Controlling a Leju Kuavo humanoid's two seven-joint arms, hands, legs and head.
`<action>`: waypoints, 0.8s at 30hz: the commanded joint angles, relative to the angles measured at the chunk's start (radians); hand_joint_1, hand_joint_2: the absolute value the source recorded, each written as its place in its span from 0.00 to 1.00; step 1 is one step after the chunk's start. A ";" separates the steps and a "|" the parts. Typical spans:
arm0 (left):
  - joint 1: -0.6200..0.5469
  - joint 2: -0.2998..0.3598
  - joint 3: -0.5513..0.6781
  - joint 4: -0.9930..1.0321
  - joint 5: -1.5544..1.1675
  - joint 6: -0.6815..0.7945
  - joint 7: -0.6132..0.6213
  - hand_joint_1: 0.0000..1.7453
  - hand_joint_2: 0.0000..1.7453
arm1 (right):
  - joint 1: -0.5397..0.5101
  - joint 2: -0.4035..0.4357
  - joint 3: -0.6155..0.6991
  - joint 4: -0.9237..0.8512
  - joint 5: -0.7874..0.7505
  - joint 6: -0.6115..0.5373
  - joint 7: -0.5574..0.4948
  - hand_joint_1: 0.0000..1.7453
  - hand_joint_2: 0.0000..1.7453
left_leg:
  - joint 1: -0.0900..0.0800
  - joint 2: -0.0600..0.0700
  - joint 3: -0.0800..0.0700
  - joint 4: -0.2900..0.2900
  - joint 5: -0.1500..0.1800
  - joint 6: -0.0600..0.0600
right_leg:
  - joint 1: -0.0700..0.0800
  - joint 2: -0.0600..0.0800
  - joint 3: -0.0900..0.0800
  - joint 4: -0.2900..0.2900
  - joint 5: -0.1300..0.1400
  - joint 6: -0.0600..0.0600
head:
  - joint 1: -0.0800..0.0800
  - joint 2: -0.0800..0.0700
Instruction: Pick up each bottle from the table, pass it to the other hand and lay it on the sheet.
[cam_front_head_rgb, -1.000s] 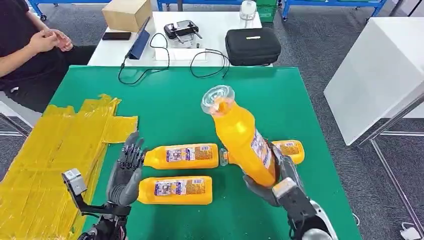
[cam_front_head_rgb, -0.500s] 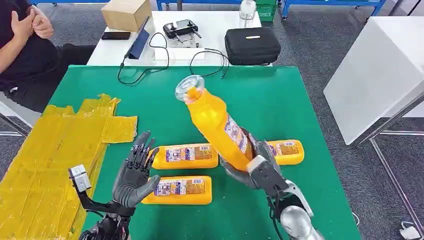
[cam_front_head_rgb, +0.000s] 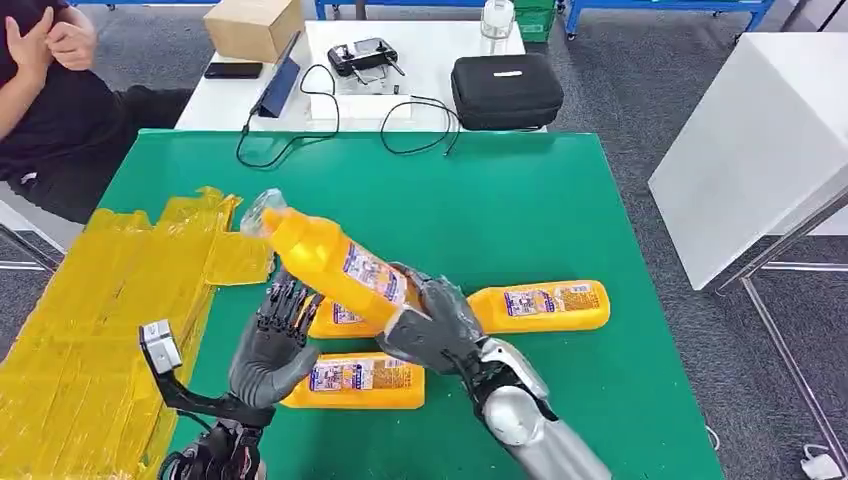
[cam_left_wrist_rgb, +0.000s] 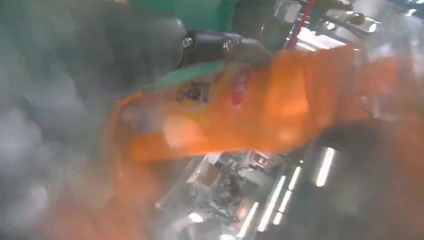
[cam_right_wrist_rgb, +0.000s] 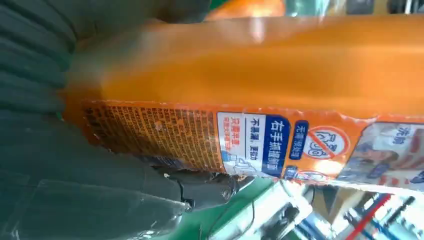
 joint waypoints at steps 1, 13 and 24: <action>-0.054 -0.004 0.011 0.081 0.035 -0.020 0.013 0.00 1.00 | -0.156 0.071 0.139 0.234 0.069 -0.003 0.025 1.00 1.00 | 0.002 0.005 0.002 0.000 0.000 -0.002 | 0.002 0.004 0.001 -0.001 0.002 -0.002 | 0.000 0.000; -0.056 -0.010 0.063 0.077 0.061 -0.017 0.005 0.00 1.00 | -0.167 0.108 0.237 0.282 0.142 0.018 0.055 1.00 1.00 | 0.001 0.001 0.002 0.000 0.000 -0.001 | 0.001 0.000 0.002 -0.001 0.000 -0.001 | 0.000 0.000; -0.061 -0.012 0.122 0.057 -0.060 0.089 -0.021 0.00 1.00 | -0.193 0.174 0.415 0.337 0.299 0.044 0.150 1.00 1.00 | 0.001 0.001 0.002 -0.001 0.000 -0.001 | 0.001 0.000 0.001 -0.001 0.000 -0.001 | 0.000 0.000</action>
